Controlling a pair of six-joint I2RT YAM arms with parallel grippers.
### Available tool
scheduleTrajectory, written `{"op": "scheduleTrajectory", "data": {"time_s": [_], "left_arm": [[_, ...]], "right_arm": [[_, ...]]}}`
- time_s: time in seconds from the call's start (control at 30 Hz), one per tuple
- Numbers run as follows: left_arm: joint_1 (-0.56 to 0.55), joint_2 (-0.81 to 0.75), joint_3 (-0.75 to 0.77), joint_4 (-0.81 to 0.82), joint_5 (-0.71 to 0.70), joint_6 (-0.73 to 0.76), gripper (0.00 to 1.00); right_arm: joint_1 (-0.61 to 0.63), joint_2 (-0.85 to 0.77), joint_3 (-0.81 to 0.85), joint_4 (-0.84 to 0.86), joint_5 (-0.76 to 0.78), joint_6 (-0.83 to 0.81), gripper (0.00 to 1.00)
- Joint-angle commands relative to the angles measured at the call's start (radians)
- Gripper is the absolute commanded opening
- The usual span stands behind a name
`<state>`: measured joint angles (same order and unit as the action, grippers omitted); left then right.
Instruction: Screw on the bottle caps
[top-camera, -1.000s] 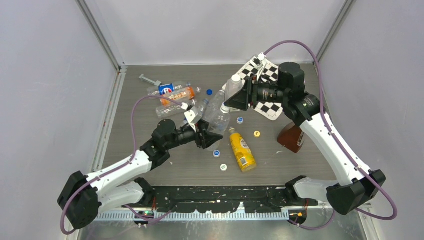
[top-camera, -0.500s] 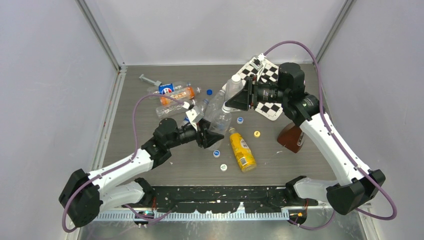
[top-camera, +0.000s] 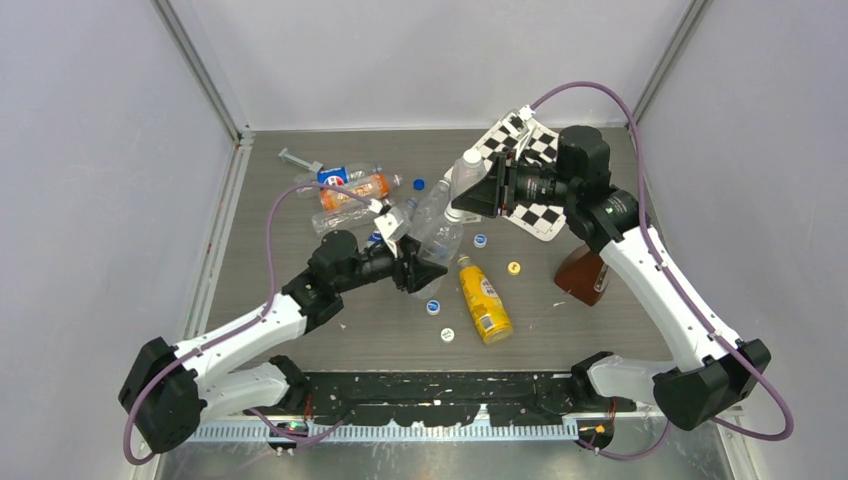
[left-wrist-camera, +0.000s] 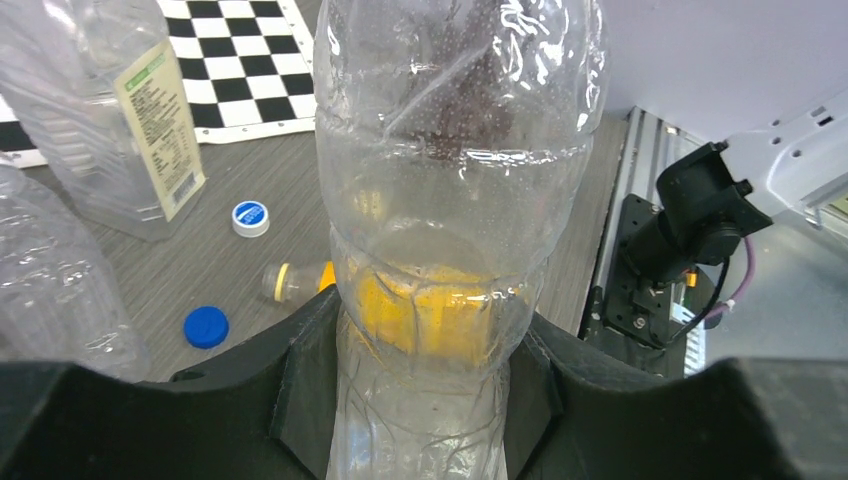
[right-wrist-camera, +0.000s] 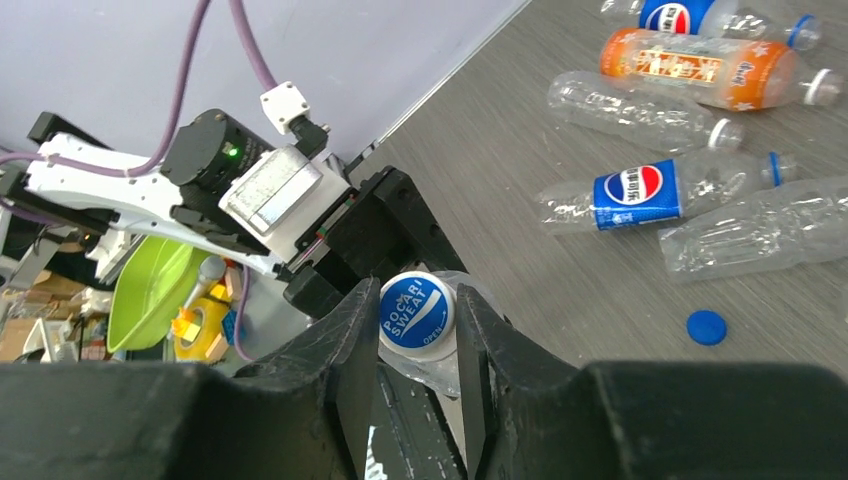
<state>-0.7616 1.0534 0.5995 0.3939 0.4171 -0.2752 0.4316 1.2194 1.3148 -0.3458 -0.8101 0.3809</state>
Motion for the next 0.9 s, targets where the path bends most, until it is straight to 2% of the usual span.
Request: {"op": "scheduleTrajectory", "data": {"time_s": [0.0,0.1,0.27,0.4,0.43,0.47,0.6,0.7,0.73,0.77,0.83,0.87], "left_arm": [[0.002,-0.012,0.122,-0.038,-0.095,0.066,0.0],[0.0,-0.015,0.154,-0.107,-0.199,0.142,0.0],[-0.004,-0.014,0.204,-0.24,-0.371,0.326,0.0],[-0.004,-0.019,0.238,-0.348,-0.371,0.457,0.0],[-0.004,-0.023,0.242,-0.37,-0.361,0.486,0.0],[-0.003,-0.028,0.243,-0.387,-0.35,0.509,0.0],[0.025,-0.046,0.231,-0.472,-0.247,0.543,0.0],[0.065,-0.05,0.219,-0.511,-0.138,0.55,0.0],[0.078,-0.049,0.22,-0.53,-0.086,0.556,0.0],[0.094,-0.047,0.223,-0.551,-0.045,0.563,0.0],[0.12,-0.039,0.237,-0.605,0.036,0.589,0.0],[0.131,-0.034,0.246,-0.631,0.07,0.601,0.0]], "right_arm": [[0.026,-0.033,-0.011,-0.043,0.083,0.036,0.16],[0.034,-0.055,-0.057,-0.007,0.188,0.135,0.12],[0.046,-0.096,-0.145,0.089,0.251,0.379,0.11],[0.047,-0.107,-0.137,0.053,0.248,0.435,0.14],[0.047,-0.114,-0.127,0.035,0.25,0.394,0.17],[0.047,-0.118,-0.095,-0.023,0.261,0.365,0.24],[0.047,-0.137,0.007,-0.225,0.277,0.086,0.49],[0.047,-0.171,0.033,-0.321,0.276,-0.068,0.59],[0.047,-0.191,0.037,-0.336,0.273,-0.134,0.66],[0.047,-0.198,0.031,-0.357,0.258,-0.17,0.69],[0.048,-0.229,0.005,-0.367,0.219,-0.356,0.7],[0.047,-0.255,-0.007,-0.365,0.209,-0.399,0.7]]}}
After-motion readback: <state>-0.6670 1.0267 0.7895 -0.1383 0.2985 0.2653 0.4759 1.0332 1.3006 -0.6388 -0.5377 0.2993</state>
